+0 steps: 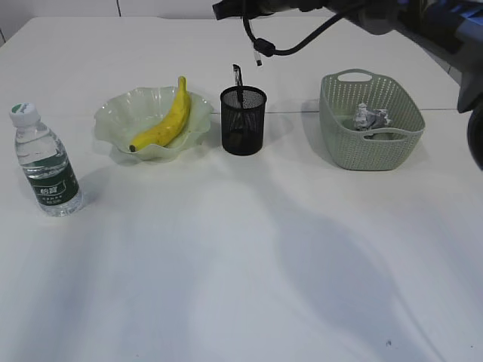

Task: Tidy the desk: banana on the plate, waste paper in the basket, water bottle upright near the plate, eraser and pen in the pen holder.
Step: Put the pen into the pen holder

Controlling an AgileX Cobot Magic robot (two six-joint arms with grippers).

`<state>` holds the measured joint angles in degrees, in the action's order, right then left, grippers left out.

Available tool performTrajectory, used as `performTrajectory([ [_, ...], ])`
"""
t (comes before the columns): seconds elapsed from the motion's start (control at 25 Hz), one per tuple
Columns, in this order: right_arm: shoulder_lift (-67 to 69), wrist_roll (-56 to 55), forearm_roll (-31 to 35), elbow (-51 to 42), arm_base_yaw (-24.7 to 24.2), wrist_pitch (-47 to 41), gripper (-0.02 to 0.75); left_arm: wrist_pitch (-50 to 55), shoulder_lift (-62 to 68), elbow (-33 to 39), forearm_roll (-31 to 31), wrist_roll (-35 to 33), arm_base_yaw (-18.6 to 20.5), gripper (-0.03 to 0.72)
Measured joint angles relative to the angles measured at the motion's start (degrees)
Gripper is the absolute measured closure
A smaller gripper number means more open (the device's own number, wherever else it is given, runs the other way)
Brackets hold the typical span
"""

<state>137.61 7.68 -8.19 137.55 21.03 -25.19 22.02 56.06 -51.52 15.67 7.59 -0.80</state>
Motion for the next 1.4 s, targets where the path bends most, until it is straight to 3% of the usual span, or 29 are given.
performTrajectory([
  [0.56,3.50,-1.74,8.19,-0.09,-1.60,10.19,0.656,0.09,0.00,0.00,0.00,0.00,0.00,0.222],
  [1.4,6.87,-1.87,12.49,-0.13,-2.43,10.53,0.657,0.13,0.12,0.00,0.00,0.00,0.00,0.222],
])
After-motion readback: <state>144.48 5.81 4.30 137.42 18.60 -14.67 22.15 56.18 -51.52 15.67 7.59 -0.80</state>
